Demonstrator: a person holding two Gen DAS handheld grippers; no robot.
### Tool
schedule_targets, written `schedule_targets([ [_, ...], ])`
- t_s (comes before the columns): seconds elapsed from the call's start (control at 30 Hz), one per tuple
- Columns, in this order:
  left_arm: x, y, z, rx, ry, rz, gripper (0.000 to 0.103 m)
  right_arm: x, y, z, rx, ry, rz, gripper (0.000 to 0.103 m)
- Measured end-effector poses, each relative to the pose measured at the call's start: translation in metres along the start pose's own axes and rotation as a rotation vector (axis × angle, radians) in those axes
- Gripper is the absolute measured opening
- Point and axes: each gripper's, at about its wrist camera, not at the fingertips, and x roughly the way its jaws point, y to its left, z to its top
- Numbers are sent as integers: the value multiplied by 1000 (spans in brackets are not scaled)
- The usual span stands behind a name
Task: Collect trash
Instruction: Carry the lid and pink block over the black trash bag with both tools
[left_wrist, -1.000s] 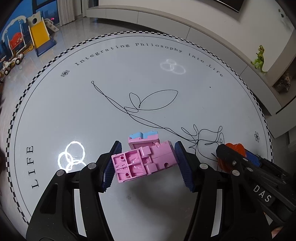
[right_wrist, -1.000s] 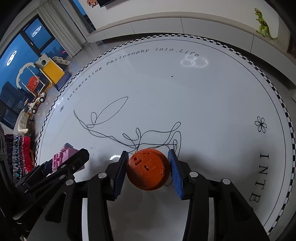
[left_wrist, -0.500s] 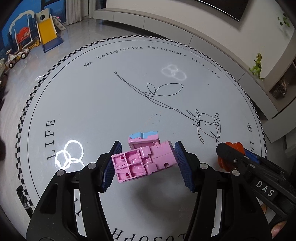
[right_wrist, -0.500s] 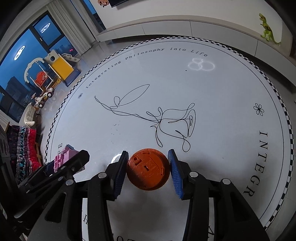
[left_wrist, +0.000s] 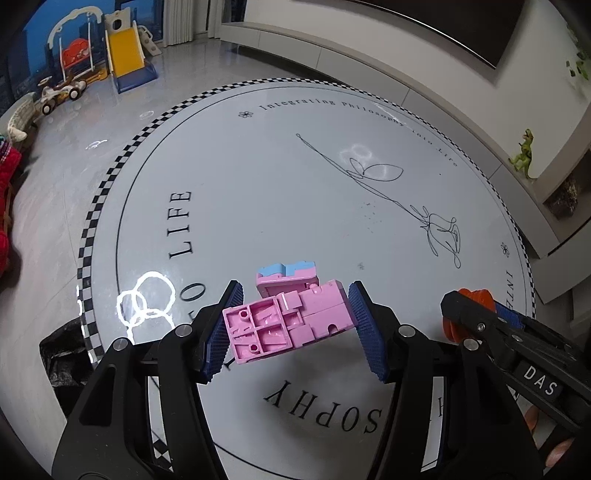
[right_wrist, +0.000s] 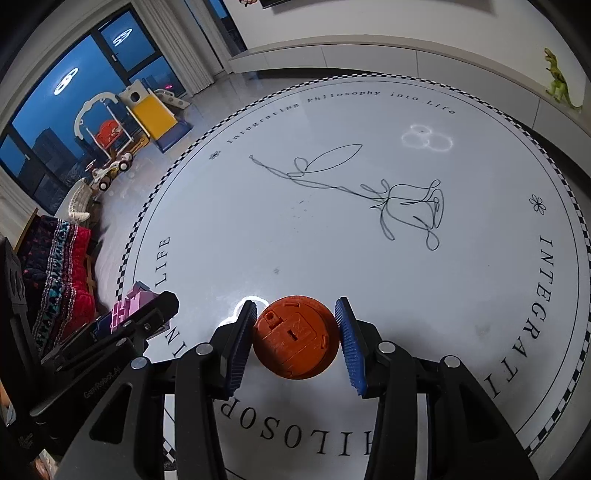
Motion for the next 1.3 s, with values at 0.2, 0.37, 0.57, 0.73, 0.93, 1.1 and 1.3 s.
schedule_targets([
  [0.2,-18,27,-17,-34,-18,25,58,3,27,-17,-51,14,32,46],
  [0.37,-33,54,-32,-60,-36,51,58,4,52,-31,-101,24,57,46],
  [0.57,-51,88,-50,-101,-52,76,58,7,90,-50,-175,43,89,46],
  [0.73,-68,118,-65,-135,-69,108,58,10,122,-65,-236,65,124,46],
  [0.93,-85,153,-81,-189,-86,148,58,17,160,-84,-313,100,153,46],
  [1.1,-93,182,-99,-233,-89,183,58,25,190,-104,-380,132,175,46],
  [1.3,-104,216,-127,-288,-87,237,58,33,224,-127,-464,176,208,46],
])
